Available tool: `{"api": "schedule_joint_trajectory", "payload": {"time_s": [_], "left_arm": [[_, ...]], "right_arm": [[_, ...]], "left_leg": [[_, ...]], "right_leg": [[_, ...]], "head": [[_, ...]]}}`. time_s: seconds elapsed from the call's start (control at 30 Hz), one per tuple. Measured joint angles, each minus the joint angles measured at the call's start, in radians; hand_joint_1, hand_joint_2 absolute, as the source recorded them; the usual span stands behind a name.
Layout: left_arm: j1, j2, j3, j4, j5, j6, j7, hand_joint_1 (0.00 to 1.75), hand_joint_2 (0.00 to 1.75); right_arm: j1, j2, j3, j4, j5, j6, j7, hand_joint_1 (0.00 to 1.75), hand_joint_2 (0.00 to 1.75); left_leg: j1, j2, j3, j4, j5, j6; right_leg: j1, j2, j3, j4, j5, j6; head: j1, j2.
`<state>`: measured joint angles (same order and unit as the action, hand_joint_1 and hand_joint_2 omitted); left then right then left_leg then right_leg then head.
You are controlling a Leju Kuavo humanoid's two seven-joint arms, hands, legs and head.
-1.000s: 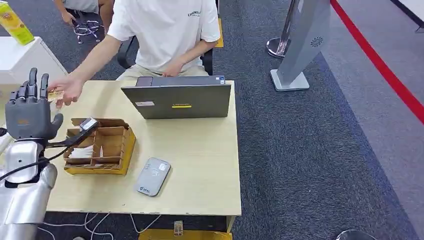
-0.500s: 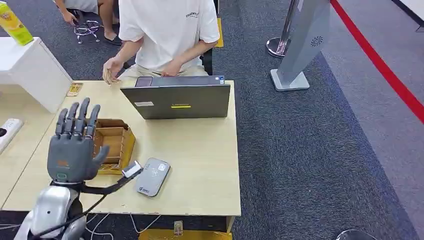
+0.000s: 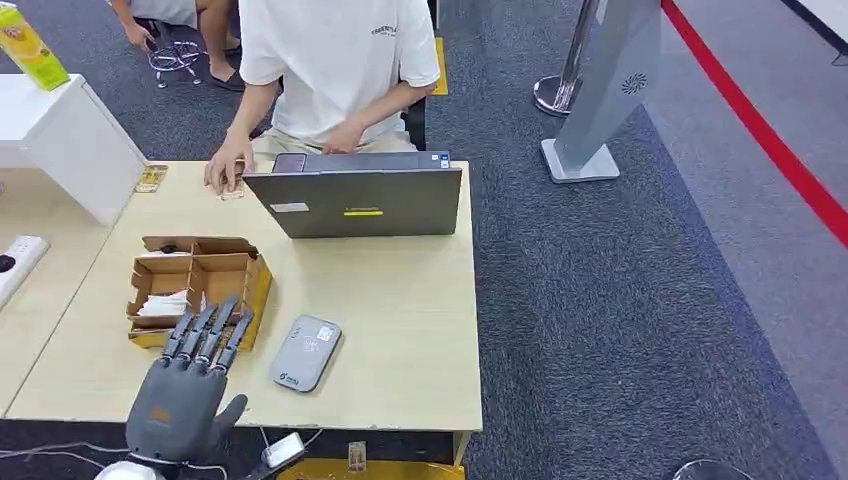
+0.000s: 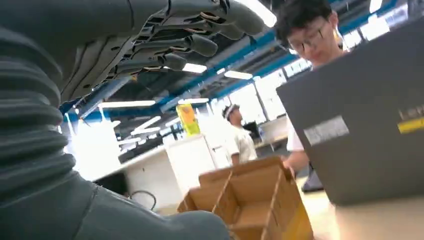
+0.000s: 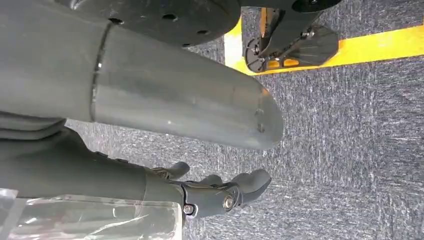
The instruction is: Pass the card to the sensor for recognition and then transmit it.
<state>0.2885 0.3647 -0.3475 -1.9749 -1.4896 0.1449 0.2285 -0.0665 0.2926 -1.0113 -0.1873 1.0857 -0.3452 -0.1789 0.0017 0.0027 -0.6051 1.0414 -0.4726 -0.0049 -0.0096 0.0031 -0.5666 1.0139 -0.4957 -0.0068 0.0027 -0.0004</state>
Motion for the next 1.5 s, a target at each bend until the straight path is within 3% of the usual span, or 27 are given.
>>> {"api": "schedule_joint_trajectory", "payload": {"time_s": [0.23,0.43,1.1,1.5], "left_arm": [[-0.028,-0.019,0.034,0.018,0.01,-0.011,-0.009,0.0,1.75],[-0.081,-0.062,0.085,0.08,0.01,-0.027,-0.023,0.0,1.75],[-0.122,-0.107,0.131,0.157,0.0,-0.03,-0.017,0.0,1.75],[-0.188,-0.146,0.186,0.298,-0.012,-0.053,-0.019,0.0,1.75]], "right_arm": [[-0.001,0.0,0.0,0.0,0.013,0.011,0.011,0.0,0.0],[-0.003,-0.023,0.001,-0.001,0.033,0.112,0.019,0.0,0.0],[-0.002,-0.045,0.005,-0.001,0.047,0.122,0.019,0.0,0.0],[-0.002,-0.052,0.02,-0.001,0.076,0.143,0.019,0.0,0.0]], "left_leg": [[0.0,-0.002,0.0,0.0,0.0,0.0],[0.0,-0.002,0.0,0.001,0.0,0.0],[0.0,-0.002,0.0,0.001,0.0,0.0],[0.0,-0.002,0.0,0.001,0.001,0.0]], "right_leg": [[0.0,-0.002,0.001,0.0,0.0,0.0],[0.0,-0.002,0.001,0.0,0.0,0.0],[0.0,-0.002,0.0,0.0,0.001,0.0],[0.0,-0.002,0.001,0.0,0.001,0.0]], "head": [[0.0,0.0],[0.0,0.0],[0.0,0.0],[0.0,0.0]]}}
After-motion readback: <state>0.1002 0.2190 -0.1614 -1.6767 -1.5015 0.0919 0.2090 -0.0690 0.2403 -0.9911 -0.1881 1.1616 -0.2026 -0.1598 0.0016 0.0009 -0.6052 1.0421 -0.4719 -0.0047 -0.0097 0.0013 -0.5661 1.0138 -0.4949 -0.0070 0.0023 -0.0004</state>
